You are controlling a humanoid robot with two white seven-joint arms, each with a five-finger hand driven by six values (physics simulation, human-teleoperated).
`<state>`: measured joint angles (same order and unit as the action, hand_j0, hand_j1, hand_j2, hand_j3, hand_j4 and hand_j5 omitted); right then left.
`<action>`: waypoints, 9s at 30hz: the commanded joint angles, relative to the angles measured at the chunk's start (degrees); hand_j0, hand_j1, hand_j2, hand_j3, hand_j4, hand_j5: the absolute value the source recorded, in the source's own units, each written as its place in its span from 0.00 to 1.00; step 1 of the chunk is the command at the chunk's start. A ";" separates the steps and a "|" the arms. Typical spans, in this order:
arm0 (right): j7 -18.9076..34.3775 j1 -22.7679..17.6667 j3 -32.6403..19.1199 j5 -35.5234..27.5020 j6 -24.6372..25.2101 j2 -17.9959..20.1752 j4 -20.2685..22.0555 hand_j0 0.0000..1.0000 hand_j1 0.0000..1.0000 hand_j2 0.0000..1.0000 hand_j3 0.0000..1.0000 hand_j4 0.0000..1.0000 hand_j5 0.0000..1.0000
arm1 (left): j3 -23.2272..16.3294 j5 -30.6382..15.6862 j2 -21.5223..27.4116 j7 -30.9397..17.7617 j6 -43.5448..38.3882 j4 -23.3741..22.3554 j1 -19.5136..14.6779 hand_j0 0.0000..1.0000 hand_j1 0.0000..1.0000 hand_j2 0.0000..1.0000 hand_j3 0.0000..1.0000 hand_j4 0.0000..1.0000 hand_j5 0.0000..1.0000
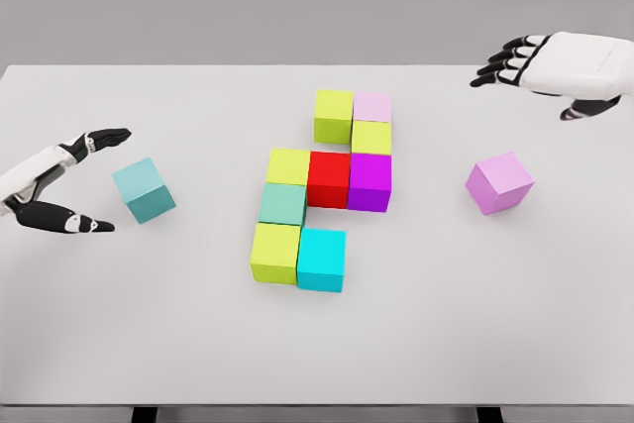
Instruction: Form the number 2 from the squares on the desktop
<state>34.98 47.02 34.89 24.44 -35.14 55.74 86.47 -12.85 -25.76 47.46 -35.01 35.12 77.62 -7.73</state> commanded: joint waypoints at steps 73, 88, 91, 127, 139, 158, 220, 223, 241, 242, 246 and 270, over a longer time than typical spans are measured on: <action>0.02 -2.20 14.85 -21.45 0.14 -2.92 -14.84 1.00 1.00 1.00 1.00 1.00 1.00 | -0.34 2.21 -10.64 0.01 -0.12 -11.79 -3.25 1.00 1.00 1.00 1.00 1.00 1.00; 0.02 -1.76 14.85 -19.25 0.14 -4.15 -17.39 1.00 1.00 1.00 1.00 1.00 1.00 | -0.43 2.82 -11.34 0.01 -0.12 -13.11 -4.04 1.00 1.00 1.00 1.00 1.00 1.00; 0.02 -1.76 14.85 -19.25 0.14 -4.24 -17.39 0.87 0.87 0.87 0.87 0.87 0.87 | -0.43 2.91 -11.78 0.01 -0.12 -13.11 -4.13 1.00 1.00 1.00 1.00 1.00 1.00; 0.02 0.17 14.76 -16.27 0.14 -1.16 -0.26 0.50 0.50 0.50 0.50 0.50 0.50 | -2.10 4.32 -12.75 0.01 -0.12 -16.62 -6.50 1.00 1.00 1.00 1.00 1.00 1.00; 0.02 1.67 22.76 -14.59 0.14 1.39 14.25 0.52 0.52 0.52 0.52 0.52 0.52 | -2.45 5.81 -12.48 0.01 -0.12 -16.62 -6.33 0.60 0.60 0.60 0.60 0.60 0.60; 0.02 8.00 29.79 -14.68 0.14 -4.24 14.34 1.00 1.00 1.00 1.00 1.00 1.00 | -2.36 9.59 -13.80 0.01 -0.12 -16.71 -9.93 0.30 0.30 0.30 0.30 0.30 0.30; 0.02 2.20 25.49 -12.31 0.14 3.06 6.26 1.00 1.00 1.00 1.00 1.00 1.00 | -2.36 15.48 -26.98 0.01 -0.12 -22.60 -23.73 0.30 0.30 0.30 0.30 0.30 0.30; 0.02 2.55 25.40 -12.40 0.14 2.88 4.59 1.00 1.00 1.00 1.00 1.00 1.00 | -2.36 16.44 -27.78 0.01 -0.12 -24.00 -24.52 0.30 0.30 0.30 0.30 0.30 0.30; 0.02 2.29 27.24 -11.87 0.14 1.83 8.36 1.00 1.00 1.00 1.00 1.00 1.00 | -1.83 21.63 -33.14 0.01 -0.12 -33.06 -30.85 0.30 0.30 0.30 0.30 0.30 0.30; 0.02 2.29 27.16 -11.87 0.14 1.83 8.28 1.00 1.00 1.00 1.00 1.00 1.00 | -1.74 21.63 -33.23 0.01 -0.12 -33.06 -30.94 0.30 0.30 0.30 0.30 0.30 0.30; 0.02 2.72 27.07 -12.40 0.14 1.65 7.92 1.00 1.00 1.00 1.00 1.00 1.00 | -1.83 22.24 -34.10 0.01 -0.12 -34.46 -31.99 0.30 0.30 0.30 0.30 0.30 0.30; 0.02 2.99 28.47 -11.87 0.14 4.29 11.97 1.00 1.00 1.00 1.00 1.00 1.00 | -2.10 24.97 -37.62 0.01 -0.12 -42.11 -37.79 0.30 0.30 0.30 0.30 0.30 0.30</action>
<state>35.02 50.01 63.43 12.85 -35.13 60.15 98.44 -14.95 -0.42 10.09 -35.06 35.11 36.04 -45.79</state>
